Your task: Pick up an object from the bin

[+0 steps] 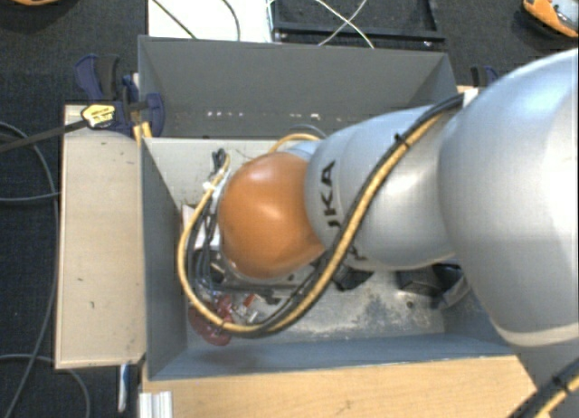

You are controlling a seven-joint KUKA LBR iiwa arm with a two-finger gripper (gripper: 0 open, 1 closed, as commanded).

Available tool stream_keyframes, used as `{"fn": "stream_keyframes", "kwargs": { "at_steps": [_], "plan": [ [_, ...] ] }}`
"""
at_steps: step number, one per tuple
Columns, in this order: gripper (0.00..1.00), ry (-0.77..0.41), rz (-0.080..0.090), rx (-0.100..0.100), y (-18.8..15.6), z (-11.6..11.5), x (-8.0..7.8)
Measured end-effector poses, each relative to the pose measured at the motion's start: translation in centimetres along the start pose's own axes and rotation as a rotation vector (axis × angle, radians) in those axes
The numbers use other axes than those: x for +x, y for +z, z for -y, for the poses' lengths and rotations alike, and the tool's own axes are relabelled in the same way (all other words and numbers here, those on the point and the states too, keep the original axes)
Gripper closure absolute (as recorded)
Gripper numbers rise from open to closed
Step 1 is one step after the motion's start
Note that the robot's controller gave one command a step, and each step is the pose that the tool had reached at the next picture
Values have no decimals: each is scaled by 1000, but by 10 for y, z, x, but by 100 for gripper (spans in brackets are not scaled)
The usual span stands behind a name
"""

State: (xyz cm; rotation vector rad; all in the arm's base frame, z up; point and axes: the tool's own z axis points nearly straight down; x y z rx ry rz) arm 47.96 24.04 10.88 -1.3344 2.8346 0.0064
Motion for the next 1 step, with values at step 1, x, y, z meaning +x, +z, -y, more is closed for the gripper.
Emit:
{"fn": "stream_keyframes", "kwargs": {
  "at_steps": [1],
  "plan": [
    [100,1,-2,-1,-10,0,0]
  ]
}}
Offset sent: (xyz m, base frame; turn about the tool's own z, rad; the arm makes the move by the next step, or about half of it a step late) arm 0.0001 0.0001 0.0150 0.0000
